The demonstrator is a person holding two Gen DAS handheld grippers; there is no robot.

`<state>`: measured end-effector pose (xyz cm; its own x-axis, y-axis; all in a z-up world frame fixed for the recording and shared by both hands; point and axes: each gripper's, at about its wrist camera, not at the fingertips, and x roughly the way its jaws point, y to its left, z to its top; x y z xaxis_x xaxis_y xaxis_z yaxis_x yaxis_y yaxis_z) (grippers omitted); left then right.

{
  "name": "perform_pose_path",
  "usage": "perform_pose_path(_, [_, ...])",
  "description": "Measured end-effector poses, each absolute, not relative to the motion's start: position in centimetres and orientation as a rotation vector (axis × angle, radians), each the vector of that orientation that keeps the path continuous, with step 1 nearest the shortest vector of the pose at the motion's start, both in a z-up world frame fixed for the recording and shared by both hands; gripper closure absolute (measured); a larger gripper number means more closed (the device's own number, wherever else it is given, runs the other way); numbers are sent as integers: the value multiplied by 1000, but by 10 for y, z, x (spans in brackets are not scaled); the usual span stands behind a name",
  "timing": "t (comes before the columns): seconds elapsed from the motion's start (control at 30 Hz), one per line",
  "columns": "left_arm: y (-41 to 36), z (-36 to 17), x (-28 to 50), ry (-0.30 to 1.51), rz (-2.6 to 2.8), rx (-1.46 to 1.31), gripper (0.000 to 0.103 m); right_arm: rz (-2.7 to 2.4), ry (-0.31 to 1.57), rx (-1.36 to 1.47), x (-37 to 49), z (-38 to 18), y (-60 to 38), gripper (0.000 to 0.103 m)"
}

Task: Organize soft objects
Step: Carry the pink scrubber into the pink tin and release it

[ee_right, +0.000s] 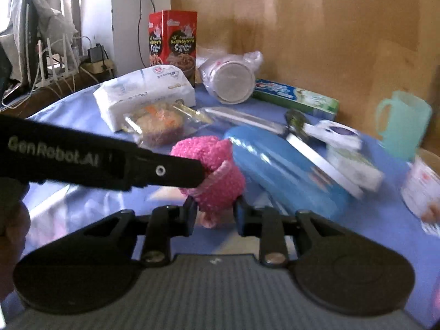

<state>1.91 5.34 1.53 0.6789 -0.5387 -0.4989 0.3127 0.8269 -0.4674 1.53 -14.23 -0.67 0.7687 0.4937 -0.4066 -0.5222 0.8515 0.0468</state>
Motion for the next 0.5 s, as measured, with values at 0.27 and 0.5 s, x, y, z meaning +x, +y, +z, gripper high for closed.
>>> perform_pose_path(0.27, [-39, 12, -28, 742, -736, -189, 67, 387, 409, -47, -59, -37, -224, 72])
perform_pose_path(0.5, [-122, 59, -35, 648, -898, -53, 67, 174, 266, 77, -88, -24, -295, 72])
